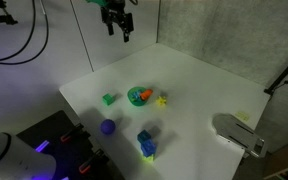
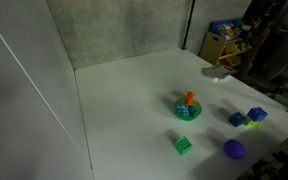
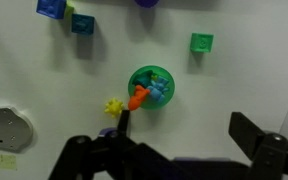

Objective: Take the cube out of the bowl and put it on the table

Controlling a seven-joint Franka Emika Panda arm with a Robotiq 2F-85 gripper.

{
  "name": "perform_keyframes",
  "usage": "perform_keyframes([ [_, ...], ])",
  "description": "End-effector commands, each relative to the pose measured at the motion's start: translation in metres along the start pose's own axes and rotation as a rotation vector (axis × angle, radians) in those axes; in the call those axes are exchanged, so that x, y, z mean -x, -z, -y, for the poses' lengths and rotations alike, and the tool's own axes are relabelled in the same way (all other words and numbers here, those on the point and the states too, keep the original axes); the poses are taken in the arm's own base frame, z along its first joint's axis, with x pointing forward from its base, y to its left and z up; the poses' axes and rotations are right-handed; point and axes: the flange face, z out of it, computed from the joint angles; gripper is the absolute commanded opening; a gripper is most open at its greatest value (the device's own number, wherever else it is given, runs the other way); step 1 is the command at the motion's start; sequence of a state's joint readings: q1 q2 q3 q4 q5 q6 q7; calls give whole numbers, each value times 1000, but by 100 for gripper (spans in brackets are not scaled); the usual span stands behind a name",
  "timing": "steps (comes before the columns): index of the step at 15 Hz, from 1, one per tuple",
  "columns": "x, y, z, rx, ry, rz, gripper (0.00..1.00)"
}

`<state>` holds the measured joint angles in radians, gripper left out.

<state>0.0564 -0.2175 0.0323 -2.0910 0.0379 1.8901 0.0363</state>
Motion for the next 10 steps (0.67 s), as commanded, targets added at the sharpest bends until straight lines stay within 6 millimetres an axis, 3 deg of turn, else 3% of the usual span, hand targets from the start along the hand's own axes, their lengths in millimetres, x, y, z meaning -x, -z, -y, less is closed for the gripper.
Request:
perform_keyframes([
  [1, 12, 7, 3, -13, 20, -5, 100],
  [10, 5, 2, 4, 1, 7, -1, 100],
])
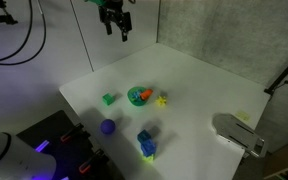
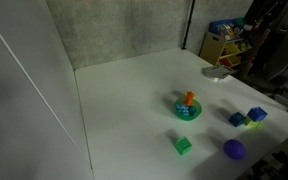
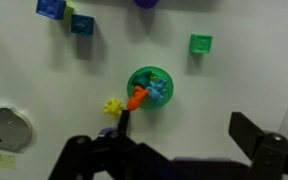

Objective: Take the cube out of the bowl and put it on the table

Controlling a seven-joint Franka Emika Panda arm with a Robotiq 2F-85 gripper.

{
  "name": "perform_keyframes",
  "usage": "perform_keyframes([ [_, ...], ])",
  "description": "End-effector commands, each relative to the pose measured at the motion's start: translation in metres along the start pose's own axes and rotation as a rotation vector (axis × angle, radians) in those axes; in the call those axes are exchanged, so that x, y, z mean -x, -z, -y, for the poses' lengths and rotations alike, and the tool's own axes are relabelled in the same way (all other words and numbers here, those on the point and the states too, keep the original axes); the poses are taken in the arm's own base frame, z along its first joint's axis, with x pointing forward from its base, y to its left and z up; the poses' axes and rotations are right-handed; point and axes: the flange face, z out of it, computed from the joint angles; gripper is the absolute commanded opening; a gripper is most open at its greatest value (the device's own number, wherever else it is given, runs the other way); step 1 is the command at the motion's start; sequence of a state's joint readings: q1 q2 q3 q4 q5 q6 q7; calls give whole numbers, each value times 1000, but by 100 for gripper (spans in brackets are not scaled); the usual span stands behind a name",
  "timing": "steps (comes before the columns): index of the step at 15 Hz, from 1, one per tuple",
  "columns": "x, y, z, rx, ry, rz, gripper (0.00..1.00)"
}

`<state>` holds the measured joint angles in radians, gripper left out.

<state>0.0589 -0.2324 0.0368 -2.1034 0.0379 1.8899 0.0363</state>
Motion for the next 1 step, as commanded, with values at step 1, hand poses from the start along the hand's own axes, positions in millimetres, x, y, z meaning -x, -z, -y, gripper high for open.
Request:
perform_keyframes([
  [1, 0, 0, 0, 0, 0, 1, 100],
])
